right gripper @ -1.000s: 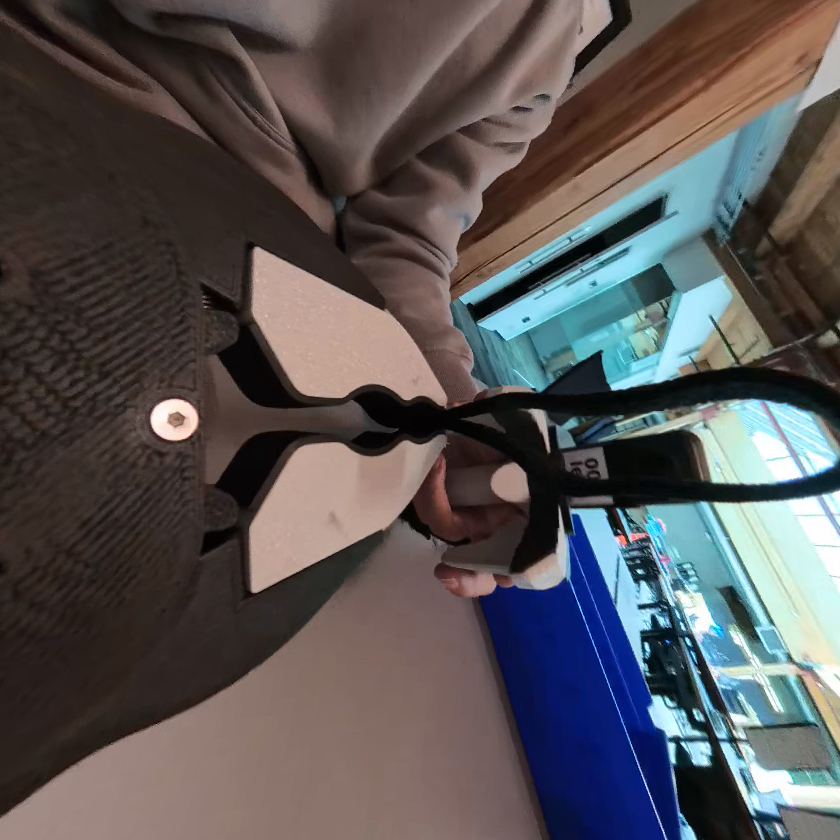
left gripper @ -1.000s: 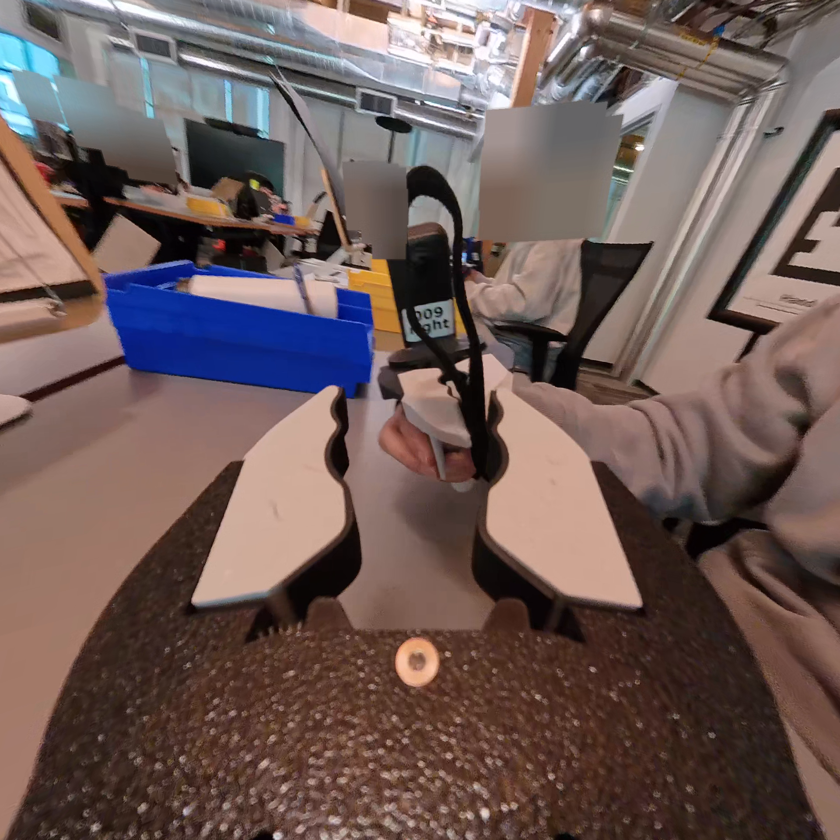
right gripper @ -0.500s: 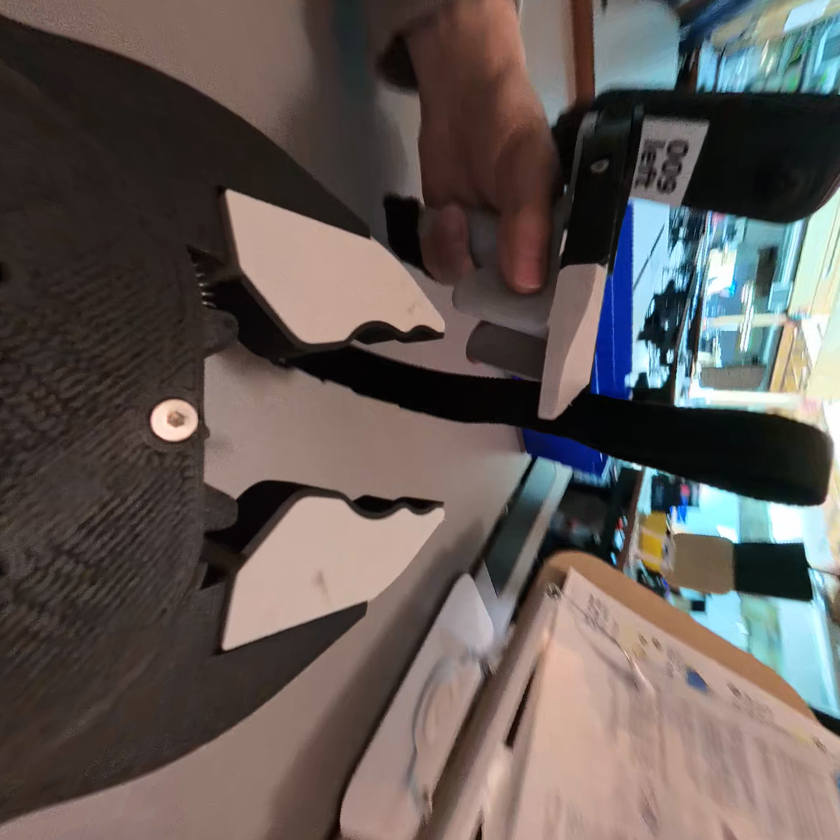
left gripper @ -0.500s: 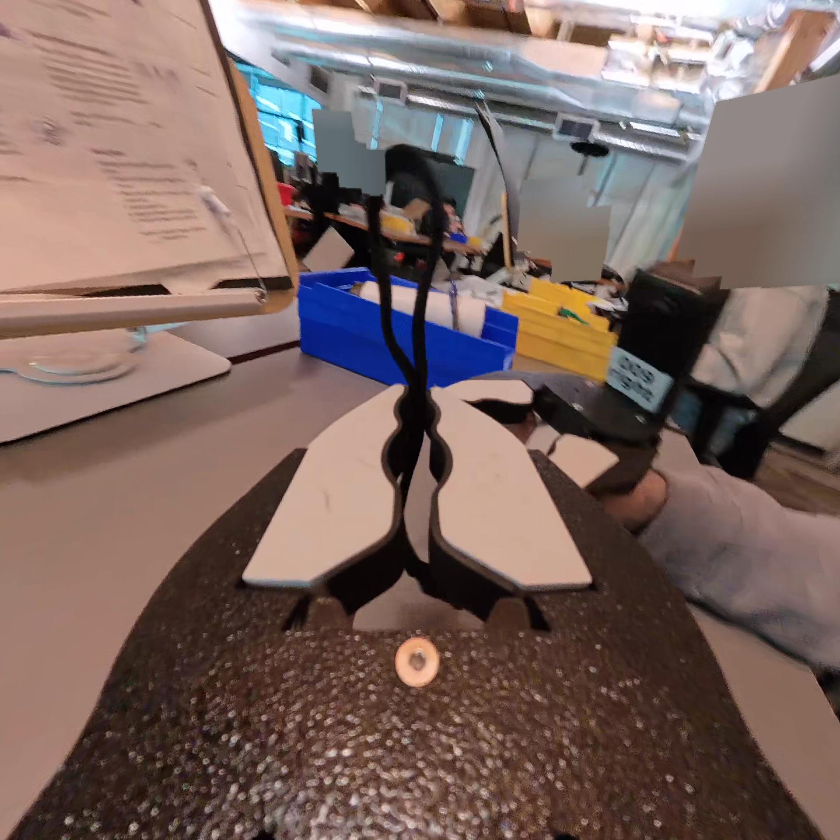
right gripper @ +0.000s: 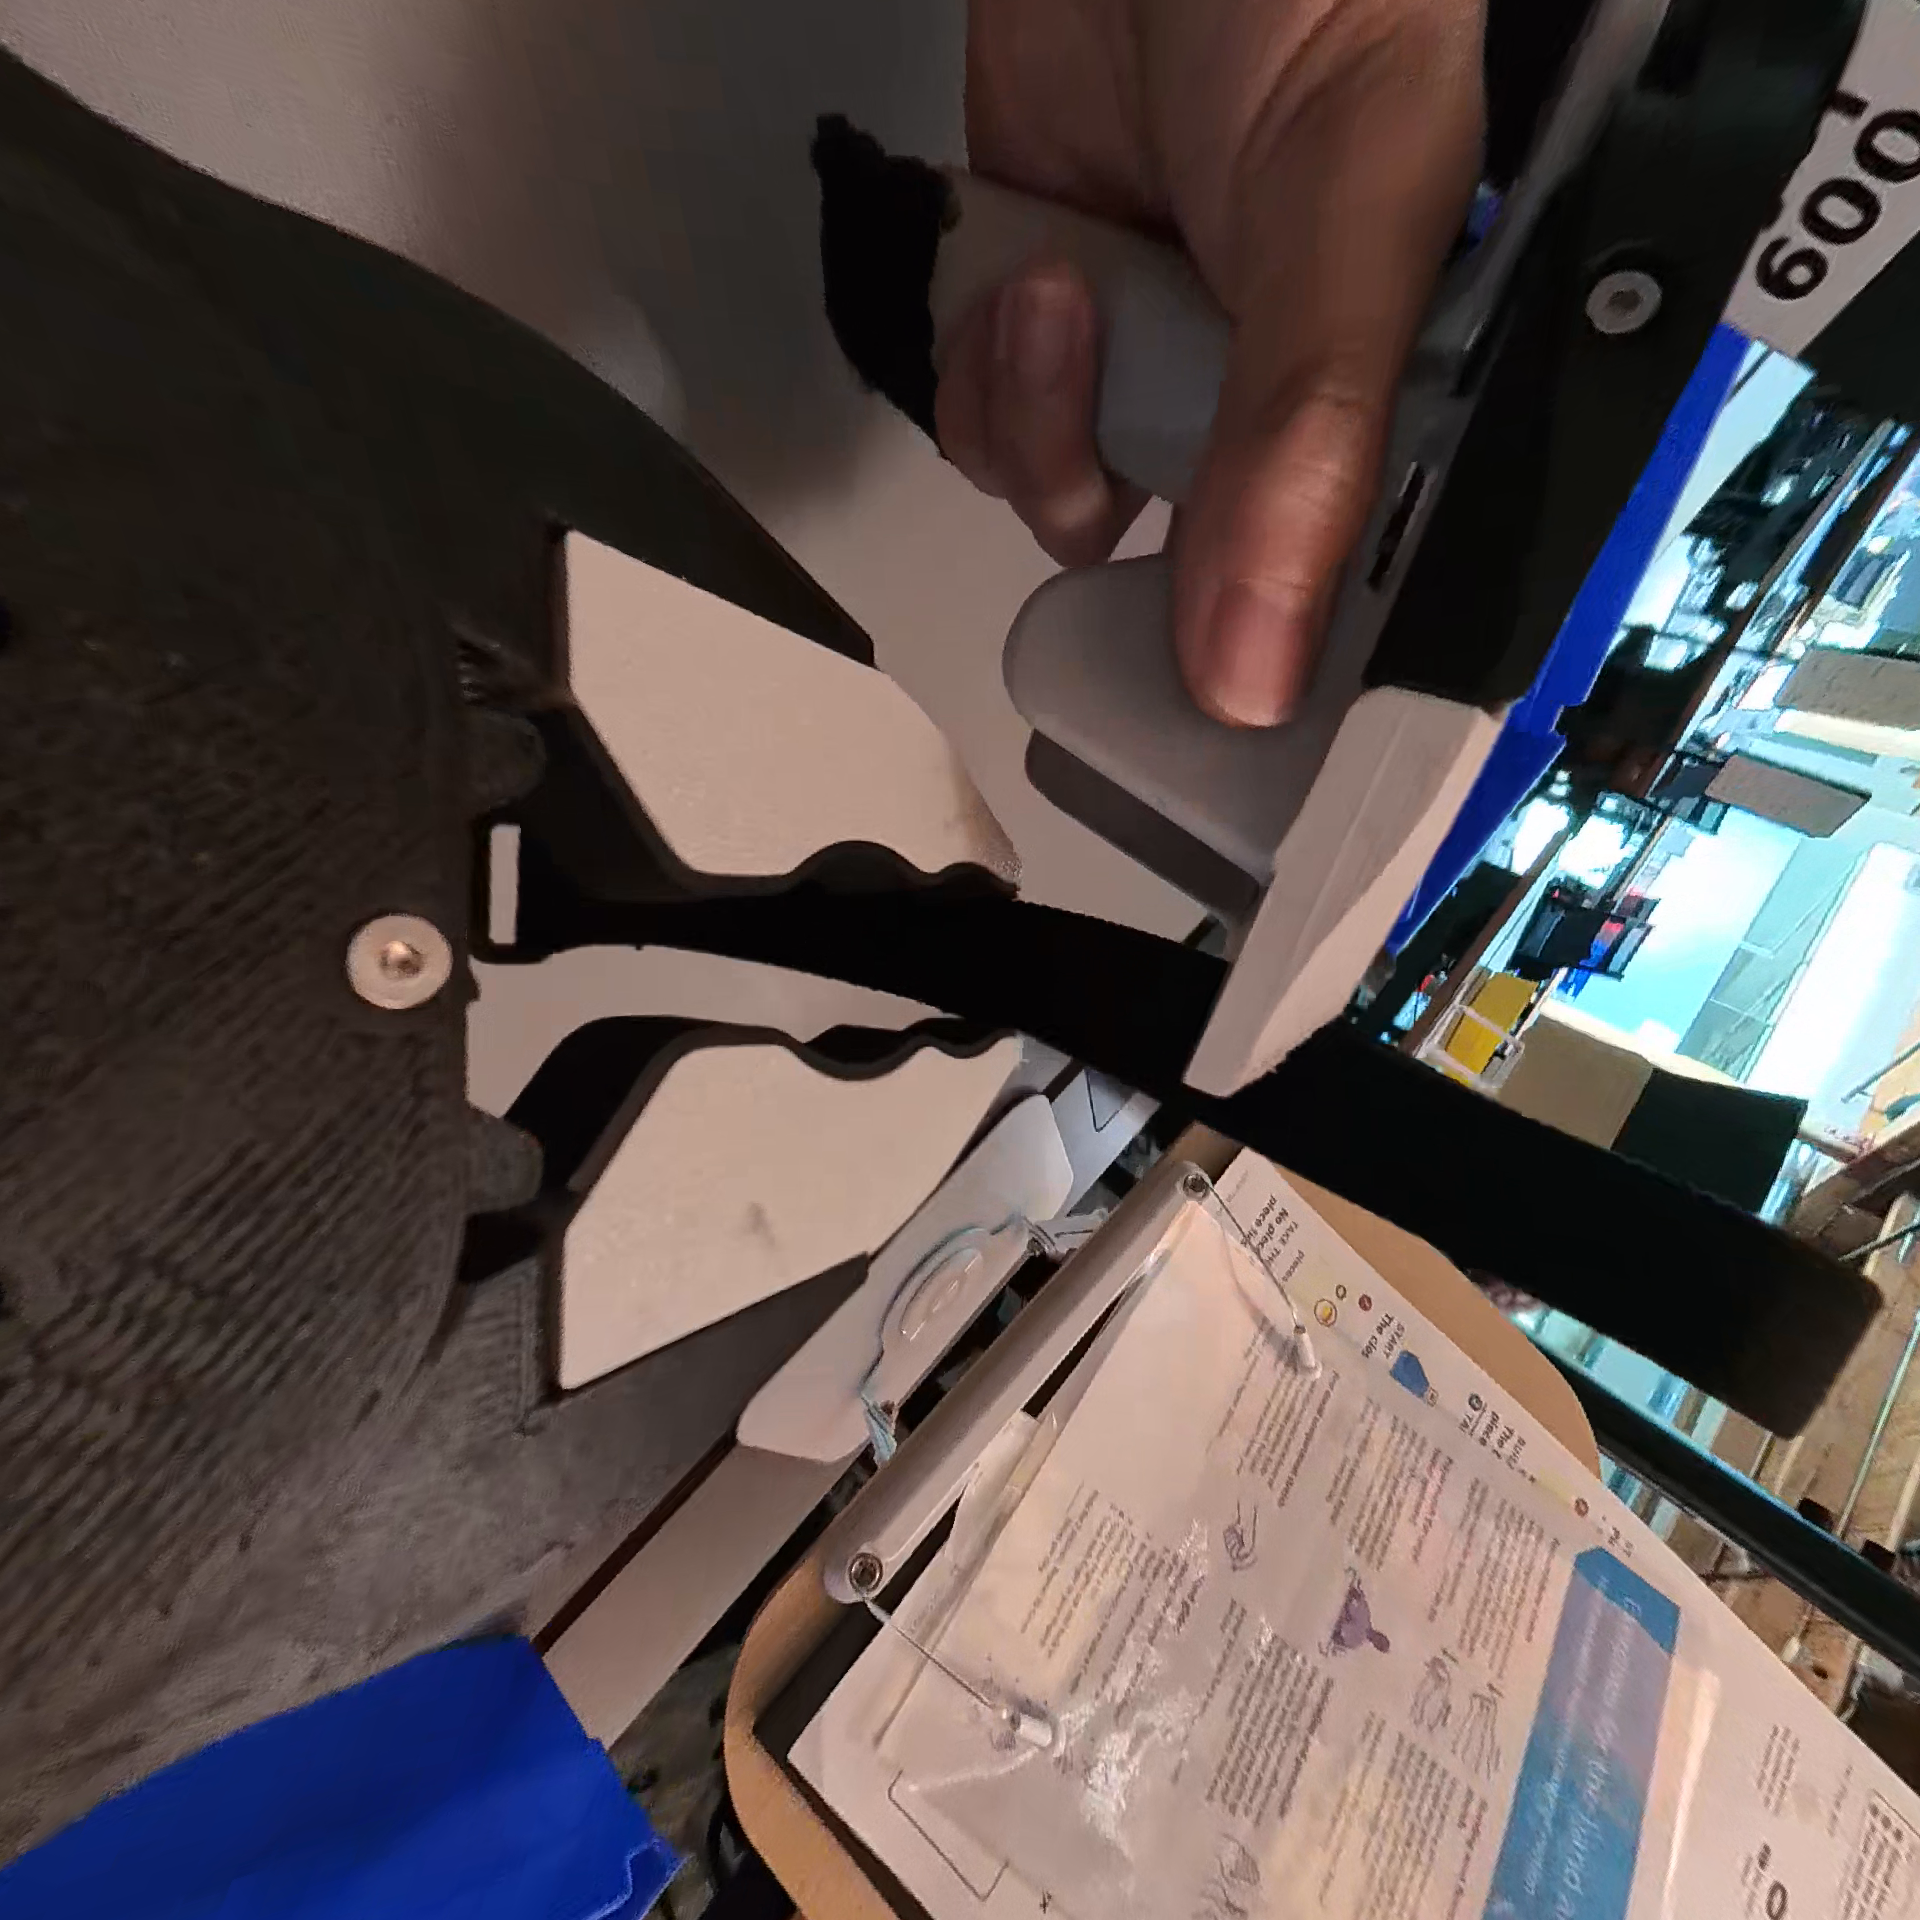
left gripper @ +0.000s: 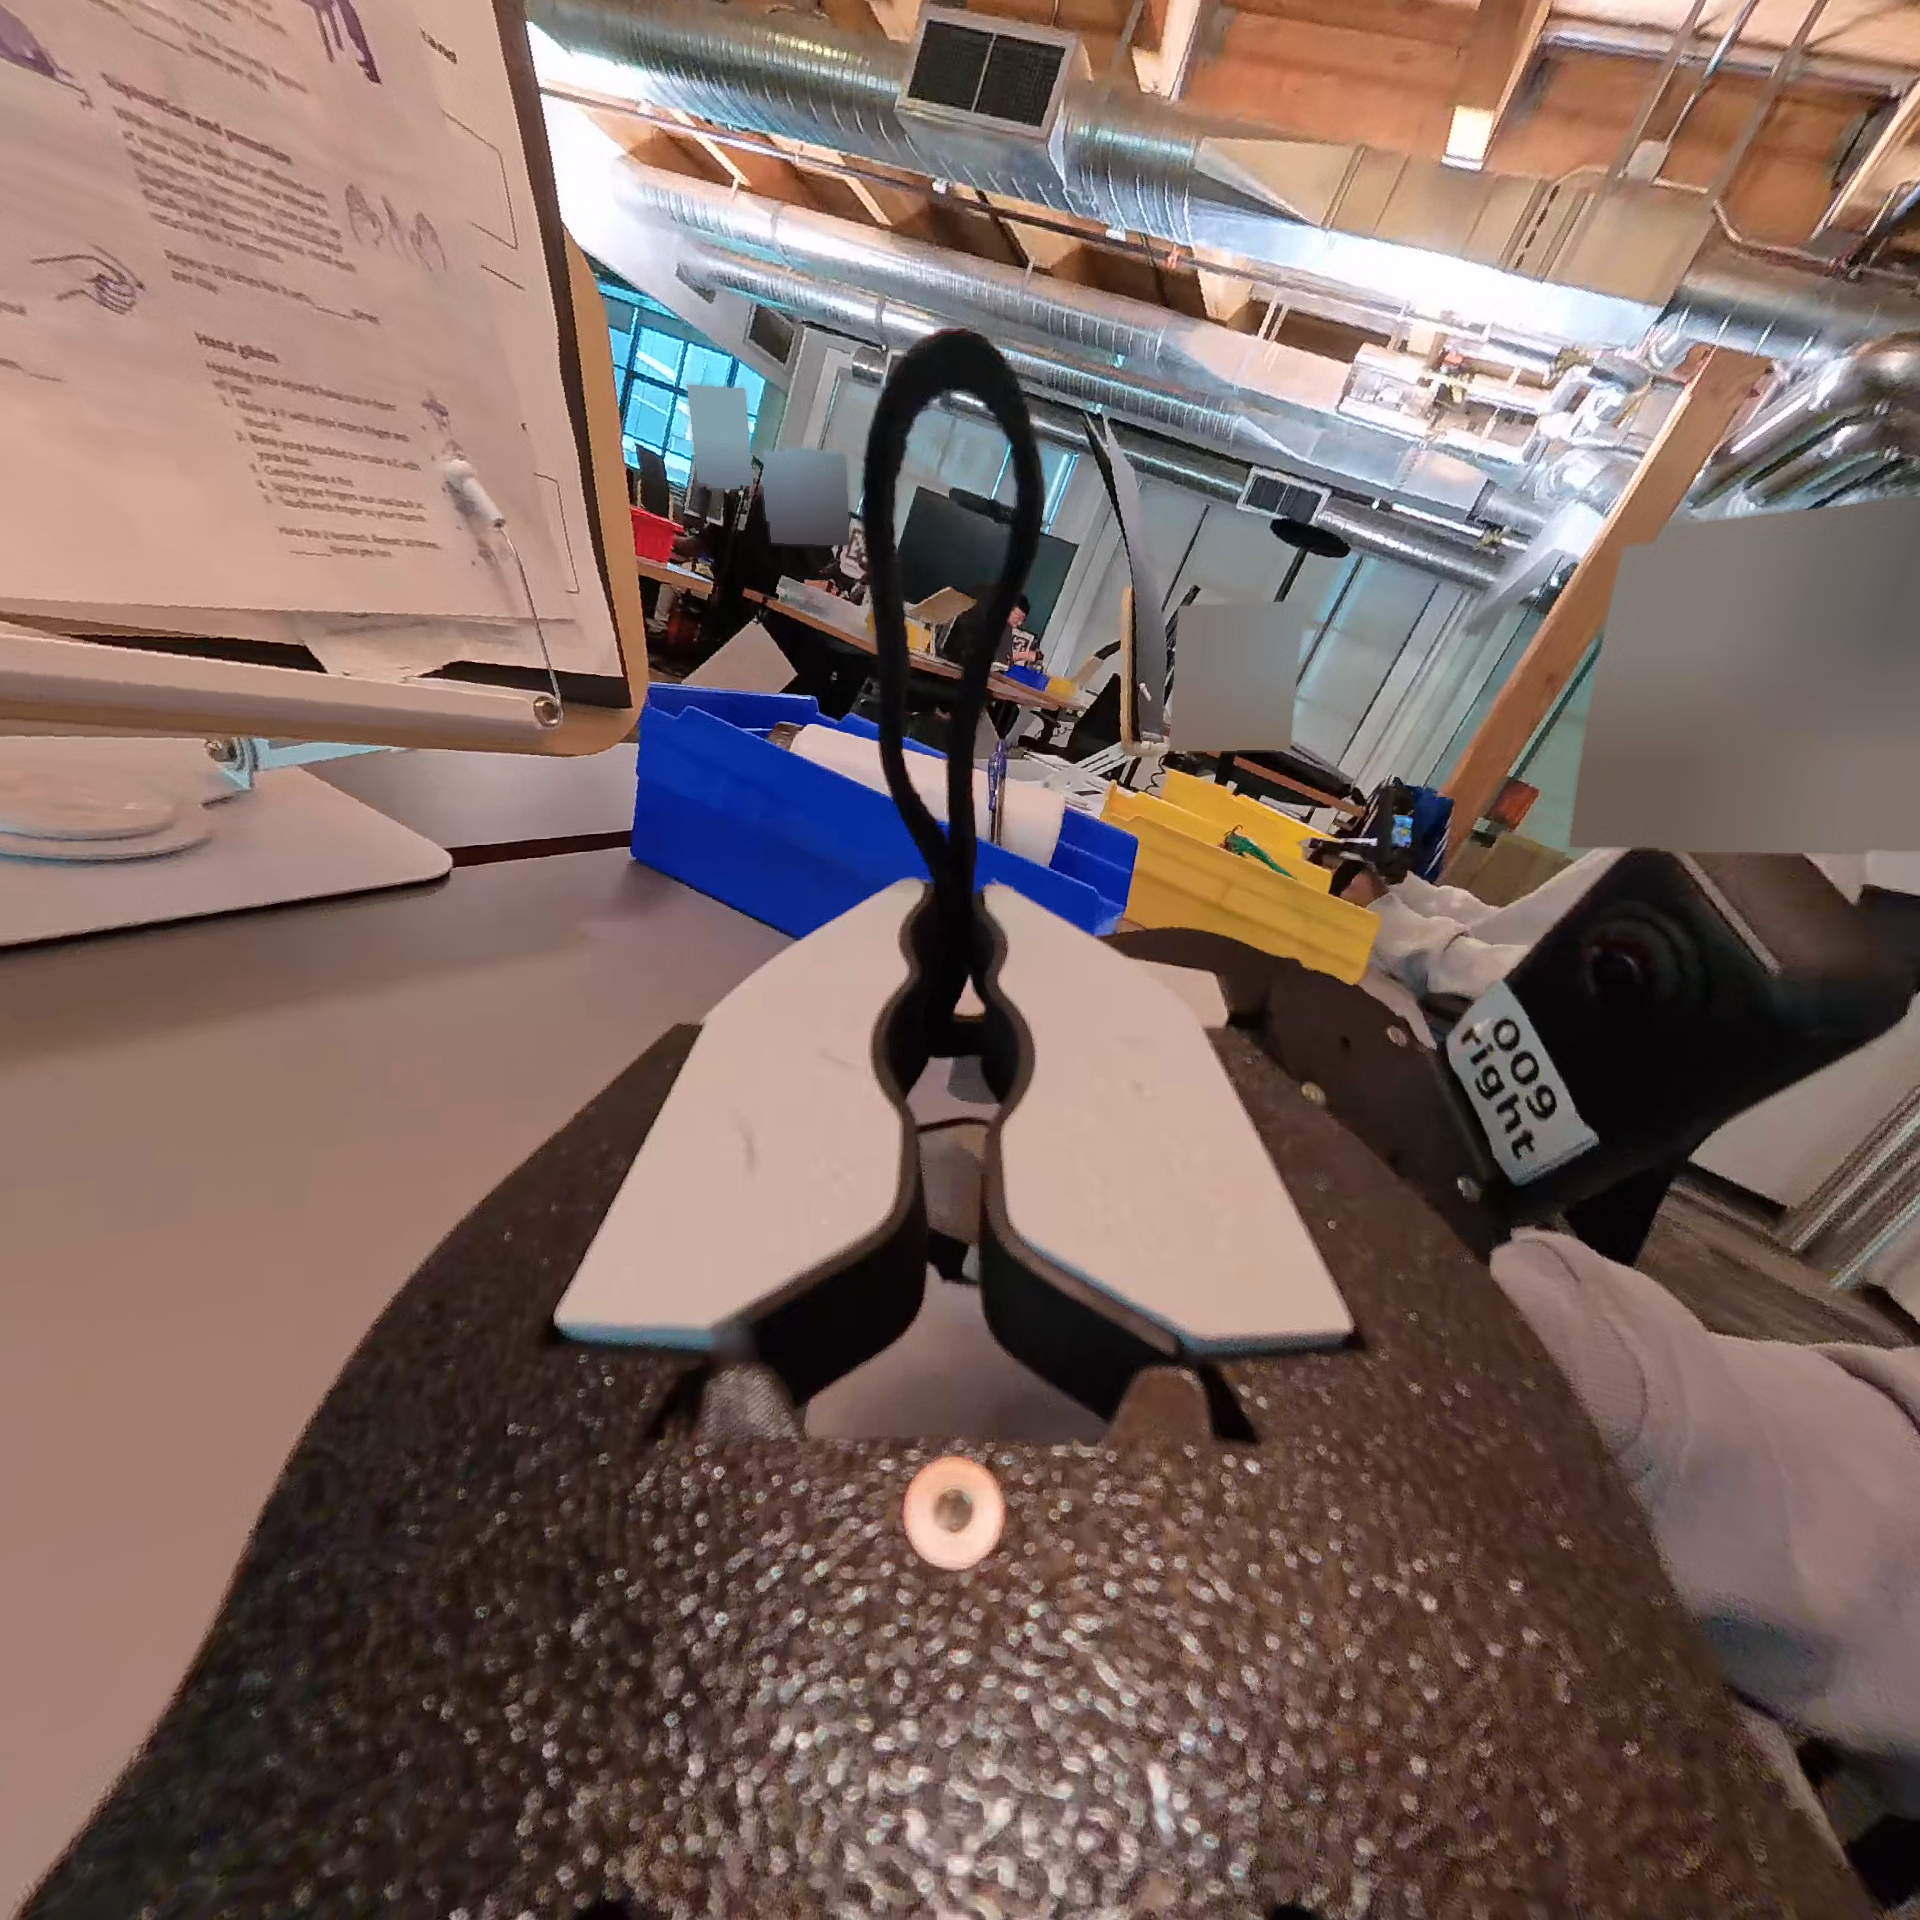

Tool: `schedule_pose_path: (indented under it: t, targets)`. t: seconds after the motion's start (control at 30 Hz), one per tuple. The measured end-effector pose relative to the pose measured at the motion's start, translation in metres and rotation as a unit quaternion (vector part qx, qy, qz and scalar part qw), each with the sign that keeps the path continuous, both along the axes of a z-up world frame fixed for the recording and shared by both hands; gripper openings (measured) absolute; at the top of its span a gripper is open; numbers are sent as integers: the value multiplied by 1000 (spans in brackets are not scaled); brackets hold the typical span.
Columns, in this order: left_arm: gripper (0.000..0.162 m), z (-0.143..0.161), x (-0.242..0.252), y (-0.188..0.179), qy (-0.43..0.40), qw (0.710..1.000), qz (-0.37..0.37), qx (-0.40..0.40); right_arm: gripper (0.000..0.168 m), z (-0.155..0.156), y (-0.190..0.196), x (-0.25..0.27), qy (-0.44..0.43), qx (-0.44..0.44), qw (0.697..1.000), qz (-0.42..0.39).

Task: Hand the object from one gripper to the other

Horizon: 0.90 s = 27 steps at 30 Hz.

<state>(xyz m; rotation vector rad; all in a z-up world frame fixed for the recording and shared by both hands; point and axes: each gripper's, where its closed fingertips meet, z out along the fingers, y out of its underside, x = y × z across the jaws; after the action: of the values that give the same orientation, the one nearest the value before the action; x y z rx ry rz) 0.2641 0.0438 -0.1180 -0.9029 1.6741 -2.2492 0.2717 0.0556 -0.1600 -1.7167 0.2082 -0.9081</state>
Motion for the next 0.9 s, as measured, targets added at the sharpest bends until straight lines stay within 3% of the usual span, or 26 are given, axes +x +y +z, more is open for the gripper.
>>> schedule_pose_path:
  t: [0.17,0.27,0.33,0.5,0.63,0.7,0.8,0.9]
  targets:
    - [11,9,-13,-3,-64,997,-39,28,14,8,2,-16,87,67,988,111]
    - [38,11,-20,-2,-90,993,-69,44,13,19,5,-39,185,139,945,231]
    - [47,9,-25,0,-85,990,-106,46,12,25,3,-51,228,167,913,292]
    - [51,5,-50,2,-35,968,-248,17,12,14,2,-74,304,132,868,369]
    - [46,-4,-60,-4,-23,957,-287,37,13,-2,8,-86,339,86,854,384]
    - [23,-5,-59,-5,-35,959,-276,52,15,-7,11,-85,336,75,861,374]
    - [15,-4,-42,0,-37,973,-218,64,21,-4,9,-65,303,94,893,320]
    - [11,4,-19,12,-30,990,-130,43,40,5,4,-40,197,104,946,234]
